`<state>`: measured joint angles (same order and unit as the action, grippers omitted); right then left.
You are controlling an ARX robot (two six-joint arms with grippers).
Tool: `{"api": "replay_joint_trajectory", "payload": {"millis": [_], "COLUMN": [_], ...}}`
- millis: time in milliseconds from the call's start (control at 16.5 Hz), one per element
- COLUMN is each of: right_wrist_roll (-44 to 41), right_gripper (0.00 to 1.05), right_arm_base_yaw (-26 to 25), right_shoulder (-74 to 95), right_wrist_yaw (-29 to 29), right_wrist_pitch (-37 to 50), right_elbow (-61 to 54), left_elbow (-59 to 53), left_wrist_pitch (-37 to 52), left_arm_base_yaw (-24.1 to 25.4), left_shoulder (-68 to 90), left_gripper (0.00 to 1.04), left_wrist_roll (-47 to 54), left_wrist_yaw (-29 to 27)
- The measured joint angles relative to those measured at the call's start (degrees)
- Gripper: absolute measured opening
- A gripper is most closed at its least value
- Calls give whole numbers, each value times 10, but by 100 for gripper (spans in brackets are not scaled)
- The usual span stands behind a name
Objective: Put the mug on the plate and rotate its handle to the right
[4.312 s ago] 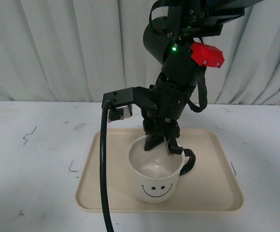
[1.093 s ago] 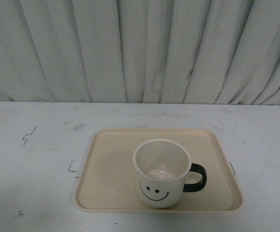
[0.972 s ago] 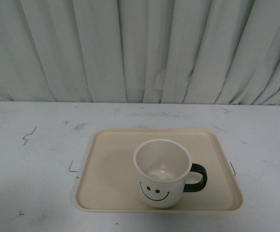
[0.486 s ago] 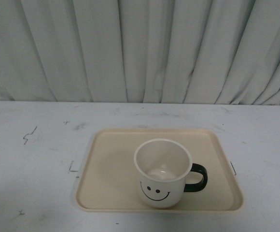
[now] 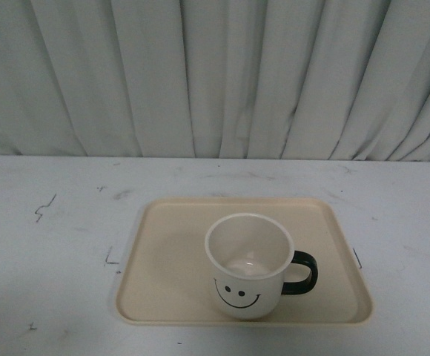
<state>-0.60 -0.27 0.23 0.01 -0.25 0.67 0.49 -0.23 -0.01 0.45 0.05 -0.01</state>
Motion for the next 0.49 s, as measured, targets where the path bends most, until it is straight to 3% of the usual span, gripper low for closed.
{"api": "replay_joint_trajectory", "payload": {"millis": [121, 243, 304, 486], "right_wrist_roll": [0, 0, 0, 0], "right_gripper": [69, 96, 100, 98], "right_arm_base_yaw": [0, 0, 0, 0], "right_shoulder": [0, 0, 0, 0], "right_wrist_yaw": [0, 0, 0, 0], "right_wrist_pitch": [0, 0, 0, 0], "right_elbow": [0, 0, 0, 0], "left_elbow": [0, 0, 0, 0], "left_wrist_pitch": [0, 0, 0, 0], "left_arm_base_yaw": [0, 0, 0, 0], "left_shoulder": [0, 0, 0, 0], "left_gripper": [98, 98, 98, 98], "left_wrist_roll": [0, 0, 0, 0], "left_wrist_yaw": [0, 0, 0, 0]}}
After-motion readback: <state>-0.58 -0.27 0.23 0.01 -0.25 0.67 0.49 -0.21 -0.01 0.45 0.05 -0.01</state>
